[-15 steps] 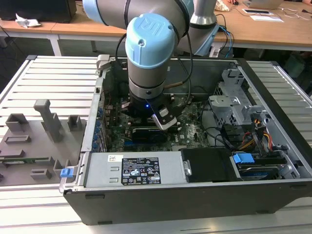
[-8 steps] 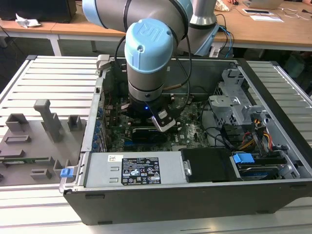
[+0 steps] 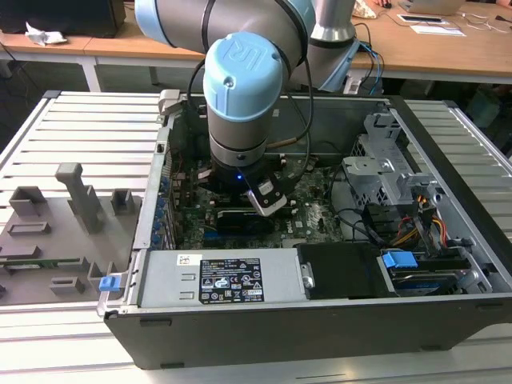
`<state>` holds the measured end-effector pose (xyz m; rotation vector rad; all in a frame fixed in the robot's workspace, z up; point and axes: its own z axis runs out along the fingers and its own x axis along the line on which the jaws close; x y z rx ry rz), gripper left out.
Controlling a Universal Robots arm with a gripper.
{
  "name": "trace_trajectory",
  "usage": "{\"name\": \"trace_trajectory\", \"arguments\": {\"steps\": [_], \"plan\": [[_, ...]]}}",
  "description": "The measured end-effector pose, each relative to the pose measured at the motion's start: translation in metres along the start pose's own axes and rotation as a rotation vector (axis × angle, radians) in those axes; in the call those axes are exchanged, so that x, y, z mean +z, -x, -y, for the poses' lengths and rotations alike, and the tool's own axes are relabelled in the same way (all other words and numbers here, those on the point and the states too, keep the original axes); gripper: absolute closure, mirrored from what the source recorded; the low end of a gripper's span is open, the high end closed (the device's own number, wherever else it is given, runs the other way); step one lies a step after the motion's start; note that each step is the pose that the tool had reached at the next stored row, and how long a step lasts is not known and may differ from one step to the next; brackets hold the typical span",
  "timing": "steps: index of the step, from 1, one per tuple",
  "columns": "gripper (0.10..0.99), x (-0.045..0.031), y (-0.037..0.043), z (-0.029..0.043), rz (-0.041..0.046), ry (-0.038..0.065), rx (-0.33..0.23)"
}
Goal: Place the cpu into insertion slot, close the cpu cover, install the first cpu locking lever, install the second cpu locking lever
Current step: 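Install the second cpu locking lever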
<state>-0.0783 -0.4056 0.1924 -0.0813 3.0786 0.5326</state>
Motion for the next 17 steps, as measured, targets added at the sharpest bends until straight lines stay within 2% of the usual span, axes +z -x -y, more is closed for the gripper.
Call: {"name": "trace_trajectory", "arguments": {"steps": [3, 12, 17], "plan": [[0.98, -0.002, 0.0, -0.0007, 0.0, 0.0, 0.0], [0.98, -0.0145, 0.0003, -0.0052, 0.0, 0.0, 0.0], [0.98, -0.0175, 0.0004, -0.0066, 0.0002, 0.0, 0.0]]}}
